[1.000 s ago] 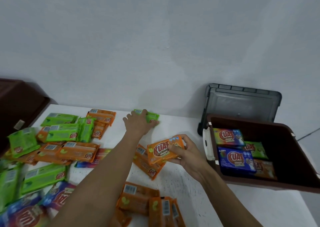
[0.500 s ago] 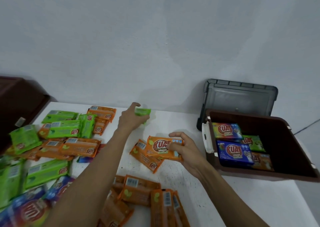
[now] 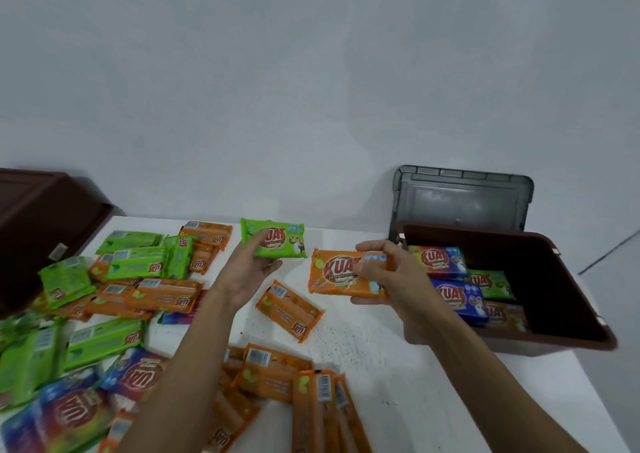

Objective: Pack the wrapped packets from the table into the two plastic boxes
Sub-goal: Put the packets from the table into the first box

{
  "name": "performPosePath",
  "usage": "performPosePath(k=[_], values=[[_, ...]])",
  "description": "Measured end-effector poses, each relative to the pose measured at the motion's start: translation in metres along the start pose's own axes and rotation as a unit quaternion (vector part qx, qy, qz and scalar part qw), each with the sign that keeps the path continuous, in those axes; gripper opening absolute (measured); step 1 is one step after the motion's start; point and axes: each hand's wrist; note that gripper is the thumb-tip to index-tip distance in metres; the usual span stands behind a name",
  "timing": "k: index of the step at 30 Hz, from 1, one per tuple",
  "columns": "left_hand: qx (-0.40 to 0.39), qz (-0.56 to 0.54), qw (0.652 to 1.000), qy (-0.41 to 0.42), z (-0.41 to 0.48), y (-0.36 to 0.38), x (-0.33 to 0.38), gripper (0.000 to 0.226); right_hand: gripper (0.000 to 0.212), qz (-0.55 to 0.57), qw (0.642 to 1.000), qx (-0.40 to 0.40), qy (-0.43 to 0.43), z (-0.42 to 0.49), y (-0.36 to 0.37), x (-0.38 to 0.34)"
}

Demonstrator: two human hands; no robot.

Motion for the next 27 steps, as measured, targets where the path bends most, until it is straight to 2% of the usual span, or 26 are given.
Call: performPosePath(k=[7,13,21,27], values=[[-0.012,0.002,0.995,0.1,-0.018,0.085,-0.023,0.033,0.038,0.0,0.997,0.074,-0.021,-0.011,-0.098,-0.017],[-0.02,0.007,0.991,0.129,-0.025,0.166,-0.055,0.031,0.037,0.043,0.993,0.105,-0.018,-0.017,-0.178,-0.02],[0.012,0.073,0.984,0.164,-0.028,0.233,-0.1,0.027,0.034,0.018,0.991,0.135,0.004,-0.017,-0.253,-0.014],[0.034,0.145,0.97,0.193,-0.028,0.233,-0.112,0.019,0.027,-0.112,0.981,0.138,0.074,-0.01,-0.276,-0.001]])
Point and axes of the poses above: each hand's wrist, its own z-axis towards the middle knuckle, its own y-axis out of the palm, x = y × z, and after that the axes turned 13 degrees about y, right-handed
